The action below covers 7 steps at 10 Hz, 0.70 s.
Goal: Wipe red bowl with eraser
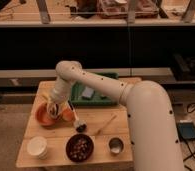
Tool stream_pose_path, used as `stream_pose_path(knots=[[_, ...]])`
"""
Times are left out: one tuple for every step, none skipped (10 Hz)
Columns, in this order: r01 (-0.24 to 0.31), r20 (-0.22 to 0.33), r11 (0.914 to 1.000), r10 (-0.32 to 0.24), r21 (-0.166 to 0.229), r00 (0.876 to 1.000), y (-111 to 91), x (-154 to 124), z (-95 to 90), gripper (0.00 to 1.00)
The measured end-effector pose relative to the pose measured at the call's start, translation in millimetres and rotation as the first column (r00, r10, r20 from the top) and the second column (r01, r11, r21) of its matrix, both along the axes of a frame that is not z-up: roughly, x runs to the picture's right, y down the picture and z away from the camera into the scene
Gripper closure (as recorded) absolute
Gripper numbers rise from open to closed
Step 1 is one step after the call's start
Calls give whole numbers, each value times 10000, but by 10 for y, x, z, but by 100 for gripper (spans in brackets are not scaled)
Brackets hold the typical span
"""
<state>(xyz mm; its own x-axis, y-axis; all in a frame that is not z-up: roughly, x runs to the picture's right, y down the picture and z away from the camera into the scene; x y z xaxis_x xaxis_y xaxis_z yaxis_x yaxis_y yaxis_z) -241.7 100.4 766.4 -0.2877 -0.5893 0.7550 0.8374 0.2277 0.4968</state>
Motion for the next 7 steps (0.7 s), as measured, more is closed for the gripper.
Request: stream_pose_path(knots=[[108,103,9999,-108,6,9999,-4,-100,9,91],[244,238,9997,-244,8,9994,1,-216,13,91],[398,425,9992,-399,31,9983,23,-347,3,91],[546,563,9985,-547,33,9969,77,-398,-30,91],[638,647,9979,-641,55,9958,137,-424,-69,91],[661,691,9978,-663,52,9954,210,-434,-130,91],[672,686,9977,-671,-4,9954,346,-383,-227,91]])
